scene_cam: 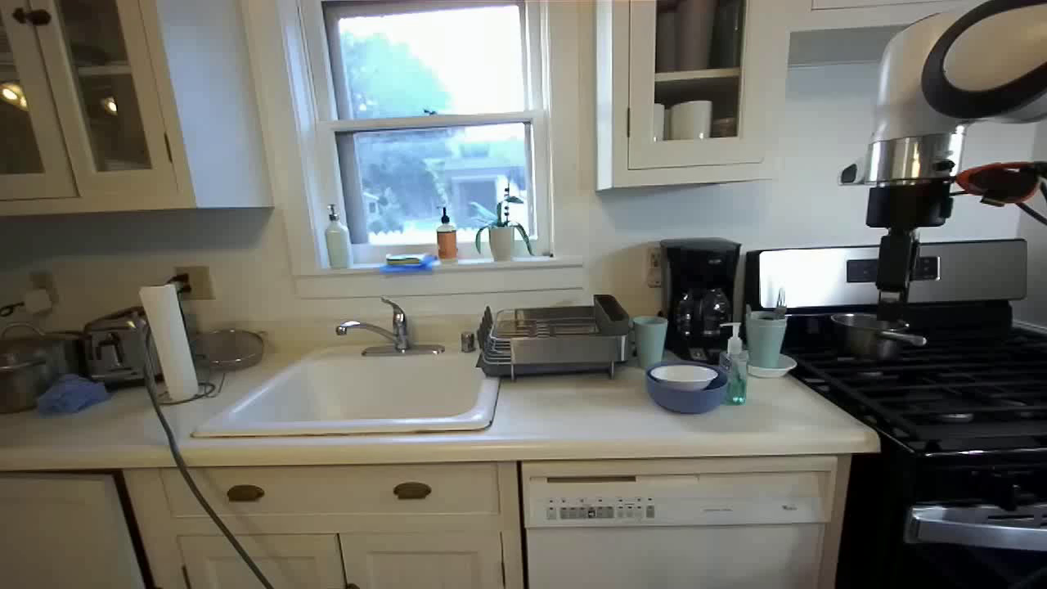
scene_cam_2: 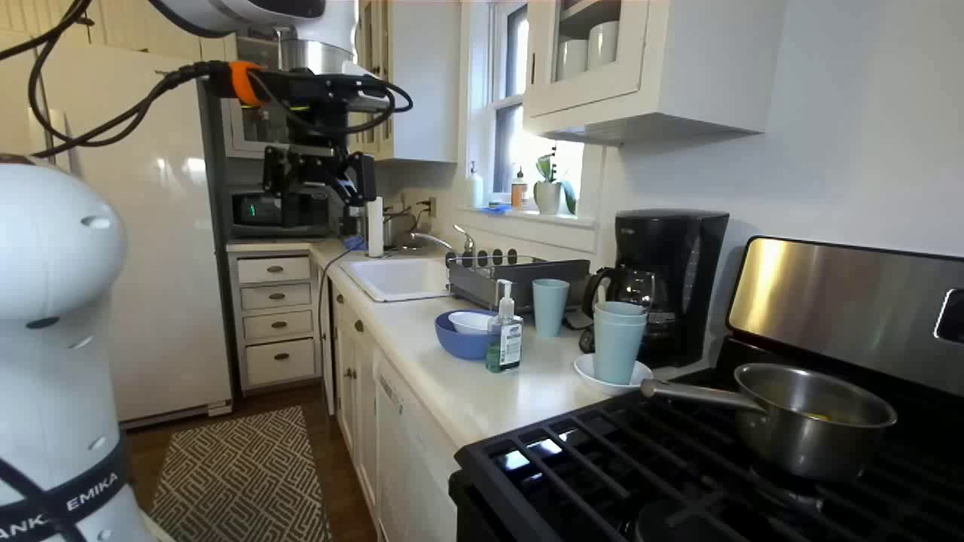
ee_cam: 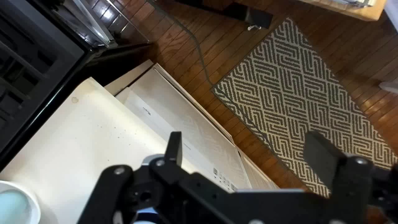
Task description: Press down on the white soap nozzle once
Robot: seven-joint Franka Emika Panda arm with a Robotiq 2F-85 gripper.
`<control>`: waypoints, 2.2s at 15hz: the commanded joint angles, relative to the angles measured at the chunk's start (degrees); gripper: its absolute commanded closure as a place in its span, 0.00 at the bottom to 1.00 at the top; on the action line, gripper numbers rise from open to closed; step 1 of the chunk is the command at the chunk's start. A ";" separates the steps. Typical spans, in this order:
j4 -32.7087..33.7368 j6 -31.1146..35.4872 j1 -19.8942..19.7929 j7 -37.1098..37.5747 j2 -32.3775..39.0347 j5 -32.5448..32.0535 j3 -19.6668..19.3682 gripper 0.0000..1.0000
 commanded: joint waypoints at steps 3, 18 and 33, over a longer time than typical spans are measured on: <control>0.11 -0.13 0.42 0.29 0.00 -0.25 -0.31 0.00; 16.35 19.40 -1.75 18.82 23.09 6.83 1.86 0.00; 29.08 25.01 -8.86 40.28 41.18 -1.10 2.72 1.00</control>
